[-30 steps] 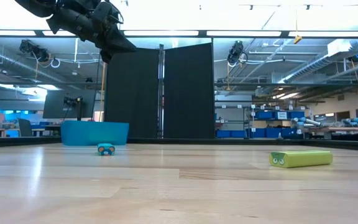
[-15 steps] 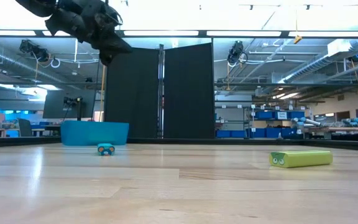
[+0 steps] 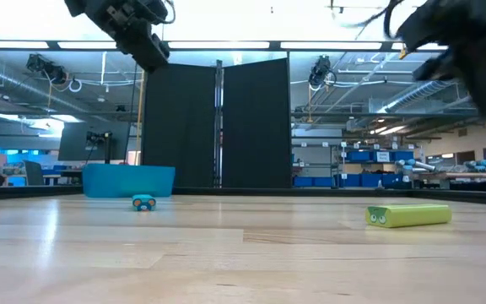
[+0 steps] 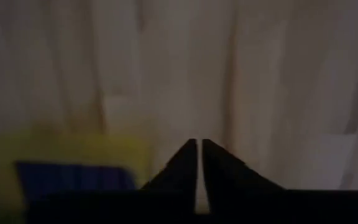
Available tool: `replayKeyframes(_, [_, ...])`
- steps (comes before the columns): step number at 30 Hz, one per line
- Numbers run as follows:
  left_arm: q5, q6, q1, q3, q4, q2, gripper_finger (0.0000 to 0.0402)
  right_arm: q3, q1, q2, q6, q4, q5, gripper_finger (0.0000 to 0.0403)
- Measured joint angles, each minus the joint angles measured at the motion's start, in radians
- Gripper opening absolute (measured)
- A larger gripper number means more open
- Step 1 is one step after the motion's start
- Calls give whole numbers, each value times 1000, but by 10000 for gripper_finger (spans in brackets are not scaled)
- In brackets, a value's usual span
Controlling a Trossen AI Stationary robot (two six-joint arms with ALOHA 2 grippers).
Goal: Sort blocks
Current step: Put the blue block into the transparent bin
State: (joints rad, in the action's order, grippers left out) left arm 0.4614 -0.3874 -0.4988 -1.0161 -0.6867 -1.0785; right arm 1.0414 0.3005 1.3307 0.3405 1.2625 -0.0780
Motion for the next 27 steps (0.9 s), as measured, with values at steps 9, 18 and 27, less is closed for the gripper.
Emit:
replayKeyframes(9, [-137, -227, 136, -192, -308, -199, 6, -133, -330, -81, -253, -145, -16, 28])
replayKeyframes(18, [-263, -313, 334, -295, -441, -405, 17, -147, -455, -150, -374, -145, -59, 14])
replayKeyframes(27, [-311, -339, 465, -294, -455, -574, 83, -147, -491, -216, -417, -75, -150, 14])
